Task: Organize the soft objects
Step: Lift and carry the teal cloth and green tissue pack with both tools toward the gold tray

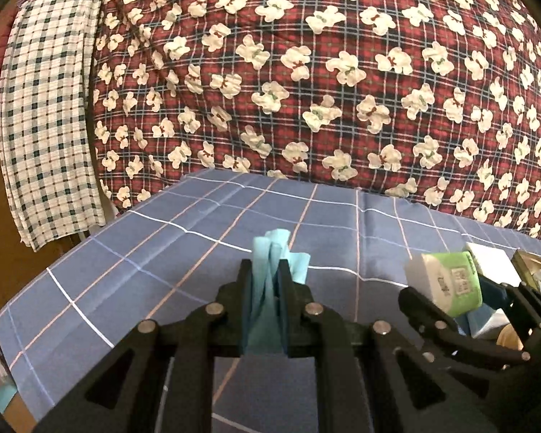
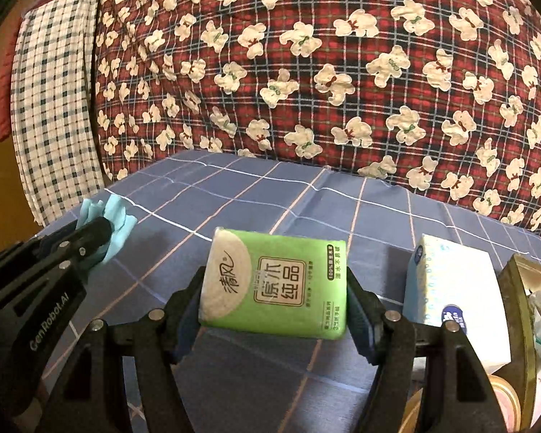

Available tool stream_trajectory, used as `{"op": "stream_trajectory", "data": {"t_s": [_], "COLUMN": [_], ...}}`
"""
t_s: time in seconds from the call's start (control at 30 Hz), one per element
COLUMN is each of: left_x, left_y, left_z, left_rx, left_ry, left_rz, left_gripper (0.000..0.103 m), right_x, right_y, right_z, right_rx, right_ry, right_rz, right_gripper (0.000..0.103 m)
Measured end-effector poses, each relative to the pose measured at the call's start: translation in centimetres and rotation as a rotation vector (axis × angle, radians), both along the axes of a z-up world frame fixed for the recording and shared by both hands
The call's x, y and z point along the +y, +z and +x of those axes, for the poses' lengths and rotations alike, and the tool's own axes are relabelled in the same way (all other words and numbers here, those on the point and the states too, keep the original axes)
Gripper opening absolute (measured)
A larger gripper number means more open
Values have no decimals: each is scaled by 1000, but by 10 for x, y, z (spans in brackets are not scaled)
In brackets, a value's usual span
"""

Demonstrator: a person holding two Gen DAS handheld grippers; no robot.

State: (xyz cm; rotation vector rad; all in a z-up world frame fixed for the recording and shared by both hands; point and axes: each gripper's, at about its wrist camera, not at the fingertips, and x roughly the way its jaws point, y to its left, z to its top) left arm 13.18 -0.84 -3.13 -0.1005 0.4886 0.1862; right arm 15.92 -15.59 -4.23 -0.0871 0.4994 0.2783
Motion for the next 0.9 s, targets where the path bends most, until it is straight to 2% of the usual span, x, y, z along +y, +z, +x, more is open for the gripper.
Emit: {"op": "stream_trajectory", "data": {"t_s": [0.23, 0.9], "left_x": [-12, -36], "left_y": [1, 7], "left_z": [-6, -20], "left_rx": [-18, -73], "left_ry": [2, -20], "left_rz": [28, 52], "left_gripper": [11, 11], "right_x": [-8, -34], "right_y": [5, 13], "right_z": [-16, -42], "right_rx": [-71, -183], "right_ry": [-7, -64], "right_rz": [15, 35], "right_gripper": [71, 71]}}
